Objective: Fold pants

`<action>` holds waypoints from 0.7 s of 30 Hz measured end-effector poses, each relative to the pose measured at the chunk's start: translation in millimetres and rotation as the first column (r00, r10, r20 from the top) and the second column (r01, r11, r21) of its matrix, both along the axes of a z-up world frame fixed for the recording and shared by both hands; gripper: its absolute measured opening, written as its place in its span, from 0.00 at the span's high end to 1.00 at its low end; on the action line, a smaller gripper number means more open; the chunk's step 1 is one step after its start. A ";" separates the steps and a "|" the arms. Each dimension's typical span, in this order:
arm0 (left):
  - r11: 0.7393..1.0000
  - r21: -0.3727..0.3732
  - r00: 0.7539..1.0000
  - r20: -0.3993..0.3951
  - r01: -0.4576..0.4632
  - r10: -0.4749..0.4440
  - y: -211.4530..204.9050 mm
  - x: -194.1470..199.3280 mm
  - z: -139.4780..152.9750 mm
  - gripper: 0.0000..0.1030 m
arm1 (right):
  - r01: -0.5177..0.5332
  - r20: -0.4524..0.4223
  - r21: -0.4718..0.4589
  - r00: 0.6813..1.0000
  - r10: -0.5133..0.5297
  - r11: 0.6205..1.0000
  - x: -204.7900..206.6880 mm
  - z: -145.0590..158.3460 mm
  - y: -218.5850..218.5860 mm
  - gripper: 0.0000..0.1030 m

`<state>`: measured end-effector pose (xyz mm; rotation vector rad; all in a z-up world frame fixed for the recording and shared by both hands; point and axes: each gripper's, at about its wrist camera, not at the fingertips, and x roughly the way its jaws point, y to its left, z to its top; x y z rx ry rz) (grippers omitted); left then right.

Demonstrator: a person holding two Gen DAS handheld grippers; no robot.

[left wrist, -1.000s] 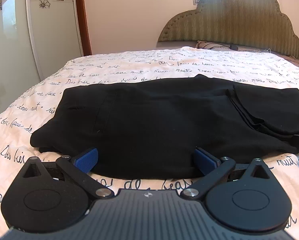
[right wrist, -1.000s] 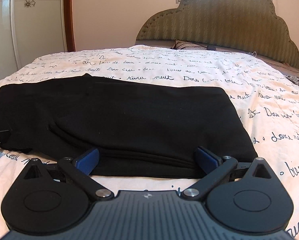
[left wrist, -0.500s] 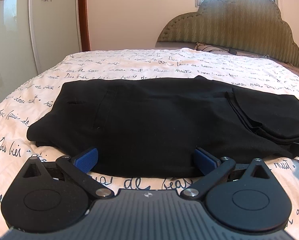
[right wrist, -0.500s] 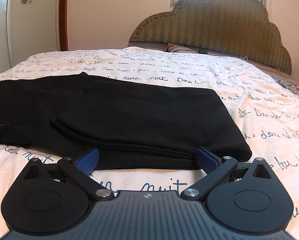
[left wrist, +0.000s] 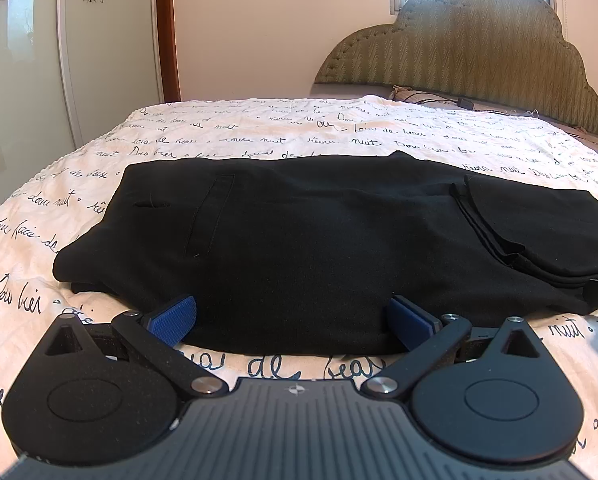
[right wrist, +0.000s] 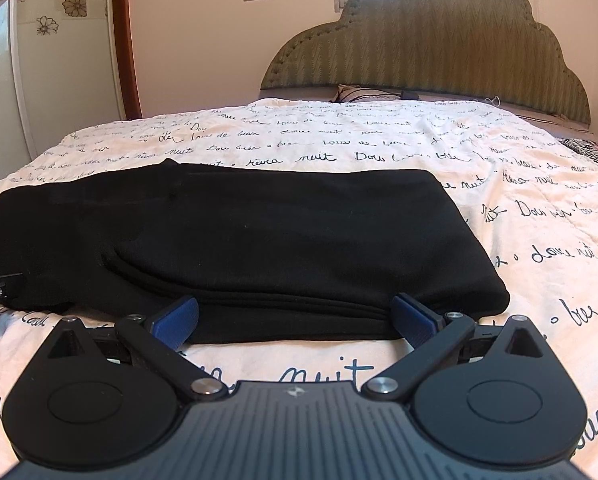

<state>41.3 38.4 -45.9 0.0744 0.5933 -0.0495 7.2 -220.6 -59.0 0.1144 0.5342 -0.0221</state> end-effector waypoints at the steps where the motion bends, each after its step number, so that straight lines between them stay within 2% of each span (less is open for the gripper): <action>1: 1.000 0.000 1.000 0.000 0.000 0.000 0.0 0.0 0.0 0.00 | 0.000 0.000 0.000 1.000 0.000 1.000 -0.1 -0.1 -0.1 0.00; 8: 1.000 -0.001 1.000 0.000 0.000 0.000 0.1 0.1 0.0 0.00 | 0.001 -0.002 -0.004 1.000 -0.001 1.000 -0.1 0.2 1.7 0.00; 14: 1.000 -0.003 1.000 -0.001 -0.001 0.001 -0.4 0.0 0.0 0.00 | 0.015 -0.013 -0.091 1.000 -0.016 0.996 0.0 1.3 15.5 0.00; 18: 1.000 -0.003 1.000 -0.002 -0.001 0.001 -0.6 0.0 -0.1 0.00 | 0.024 0.032 -0.104 0.999 -0.020 0.994 -9.0 4.7 19.3 0.00; 21: 1.000 -0.001 1.000 -0.001 -0.001 0.001 -0.4 0.1 0.0 0.00 | -0.002 0.147 -0.055 0.989 0.010 0.999 -25.4 17.2 17.7 0.00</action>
